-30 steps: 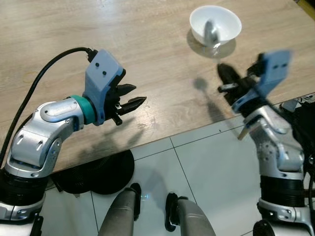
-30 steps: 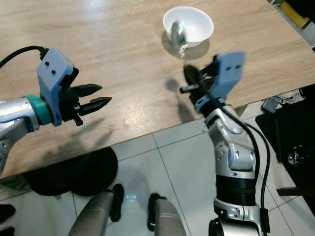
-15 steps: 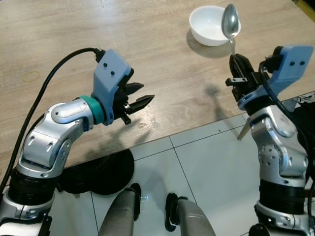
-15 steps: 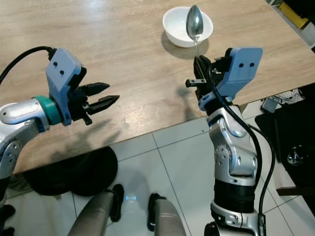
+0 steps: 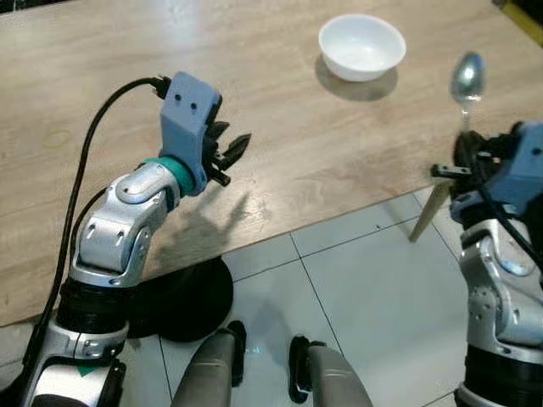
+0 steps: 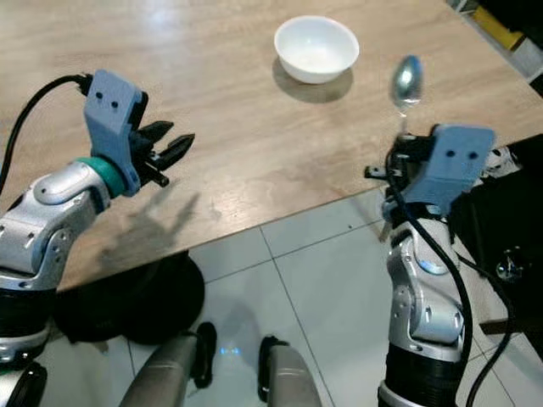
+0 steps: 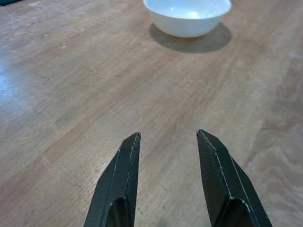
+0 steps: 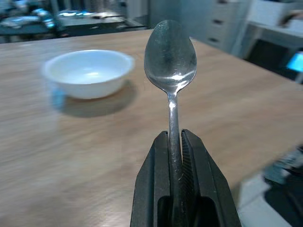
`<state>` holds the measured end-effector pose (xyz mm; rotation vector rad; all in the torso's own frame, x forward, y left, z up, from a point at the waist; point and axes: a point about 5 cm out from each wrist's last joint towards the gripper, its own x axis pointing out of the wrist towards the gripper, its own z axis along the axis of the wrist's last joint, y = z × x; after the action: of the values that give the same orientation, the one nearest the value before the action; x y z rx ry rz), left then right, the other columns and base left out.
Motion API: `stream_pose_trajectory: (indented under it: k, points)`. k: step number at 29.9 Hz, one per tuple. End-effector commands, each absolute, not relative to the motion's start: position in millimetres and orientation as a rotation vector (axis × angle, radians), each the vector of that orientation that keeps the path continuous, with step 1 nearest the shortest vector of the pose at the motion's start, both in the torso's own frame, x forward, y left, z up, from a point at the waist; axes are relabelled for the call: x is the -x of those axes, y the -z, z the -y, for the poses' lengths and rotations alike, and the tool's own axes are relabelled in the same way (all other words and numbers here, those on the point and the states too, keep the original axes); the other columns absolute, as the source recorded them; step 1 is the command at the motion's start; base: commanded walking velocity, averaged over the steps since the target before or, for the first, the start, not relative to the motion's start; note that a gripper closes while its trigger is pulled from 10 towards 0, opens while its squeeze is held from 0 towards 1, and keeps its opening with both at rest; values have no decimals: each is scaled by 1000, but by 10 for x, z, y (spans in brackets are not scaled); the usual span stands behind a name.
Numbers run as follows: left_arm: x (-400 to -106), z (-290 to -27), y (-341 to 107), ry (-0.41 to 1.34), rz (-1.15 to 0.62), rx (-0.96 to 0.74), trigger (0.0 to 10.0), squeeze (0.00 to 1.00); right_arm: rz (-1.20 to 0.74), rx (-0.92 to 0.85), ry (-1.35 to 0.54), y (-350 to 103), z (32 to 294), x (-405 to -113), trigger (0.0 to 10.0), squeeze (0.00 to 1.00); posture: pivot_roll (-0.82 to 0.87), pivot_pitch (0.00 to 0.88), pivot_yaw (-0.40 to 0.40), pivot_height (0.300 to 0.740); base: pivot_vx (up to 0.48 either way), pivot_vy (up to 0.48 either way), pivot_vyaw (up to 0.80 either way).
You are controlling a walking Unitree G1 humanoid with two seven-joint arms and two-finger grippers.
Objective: Setting the table
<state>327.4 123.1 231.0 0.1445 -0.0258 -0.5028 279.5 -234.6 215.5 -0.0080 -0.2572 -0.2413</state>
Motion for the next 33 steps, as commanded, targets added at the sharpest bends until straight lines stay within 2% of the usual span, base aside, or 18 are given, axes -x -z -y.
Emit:
stream_pose_trajectory:
  k: [1, 15, 33]
  points:
    - [-3331, -1236, -2260, 462, 13, -135, 10000, 0, 239, 6, 302, -2092, 2448, -2779, 10000, 0, -41, 83, 74, 740, 0, 0, 0]
    - [-3453, -1205, -2172, 377, 0, -120, 10000, 0, 216, 27, 344, -2076, 2526, -2817, 10000, 0, -53, 52, 53, 740, 0, 0, 0]
    - [-3489, -1202, -2114, 349, 12, -131, 10000, 0, 189, 30, 361, -2025, 2548, -2868, 10000, 0, -48, 61, 45, 740, 0, 0, -800]
